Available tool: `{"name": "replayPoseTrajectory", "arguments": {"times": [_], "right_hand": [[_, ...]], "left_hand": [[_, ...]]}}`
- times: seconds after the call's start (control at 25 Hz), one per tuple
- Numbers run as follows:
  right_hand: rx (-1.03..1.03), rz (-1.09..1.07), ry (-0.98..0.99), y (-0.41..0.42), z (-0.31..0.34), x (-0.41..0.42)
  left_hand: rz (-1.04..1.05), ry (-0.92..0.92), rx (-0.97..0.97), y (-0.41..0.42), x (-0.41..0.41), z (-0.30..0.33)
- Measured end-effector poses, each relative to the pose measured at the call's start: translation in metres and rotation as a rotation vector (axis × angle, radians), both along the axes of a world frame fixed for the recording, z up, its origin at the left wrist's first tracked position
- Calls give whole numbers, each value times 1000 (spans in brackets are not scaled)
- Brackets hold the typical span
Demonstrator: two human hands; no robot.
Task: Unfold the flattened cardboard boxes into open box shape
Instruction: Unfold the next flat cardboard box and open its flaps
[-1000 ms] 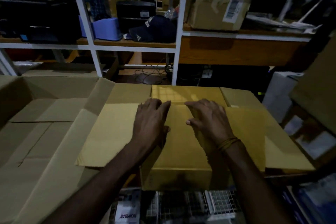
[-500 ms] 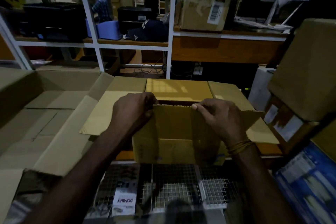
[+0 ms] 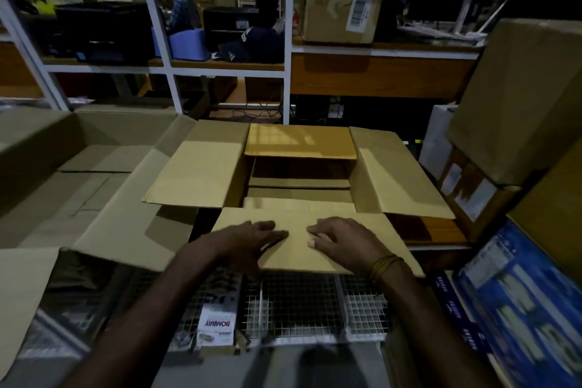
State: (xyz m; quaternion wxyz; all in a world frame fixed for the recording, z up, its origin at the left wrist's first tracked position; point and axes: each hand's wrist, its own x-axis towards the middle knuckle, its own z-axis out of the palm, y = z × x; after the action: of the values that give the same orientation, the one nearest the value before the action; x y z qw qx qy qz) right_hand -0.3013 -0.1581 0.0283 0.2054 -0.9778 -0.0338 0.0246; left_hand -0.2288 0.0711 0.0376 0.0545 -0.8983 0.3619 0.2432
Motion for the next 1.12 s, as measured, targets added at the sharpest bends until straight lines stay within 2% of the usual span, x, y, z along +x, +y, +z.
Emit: {"name": "replayPoseTrajectory", "arguments": {"times": [0.12,0.24,0.36,0.48,0.56,0.64,0.84,1.12], "right_hand": [[2,-39,13,-6,-22,11],[-65,-68,71,-6,-42,30],[-126,-106,73,-10,-58,47],[-165,-181,-38,-23,-63,58],[-154,-236,-174,-29,-63,60],[-139,-295,-275,-36,-65,59],[-6,-378,-223,-63,-75,51],[182,-416,78,-96,-62,37]], "left_hand": [[28,48,30,-2,-1,-22],[93,48,-44,-10,4,-37],[159,-147,-97,-25,22,-53],[231,-360,-194,-37,39,-66],[218,-512,-375,-43,47,-75],[212,-556,-577,-51,51,-80],[201,-406,-723,-68,53,-90],[114,-168,-598,-95,67,-88]]}}
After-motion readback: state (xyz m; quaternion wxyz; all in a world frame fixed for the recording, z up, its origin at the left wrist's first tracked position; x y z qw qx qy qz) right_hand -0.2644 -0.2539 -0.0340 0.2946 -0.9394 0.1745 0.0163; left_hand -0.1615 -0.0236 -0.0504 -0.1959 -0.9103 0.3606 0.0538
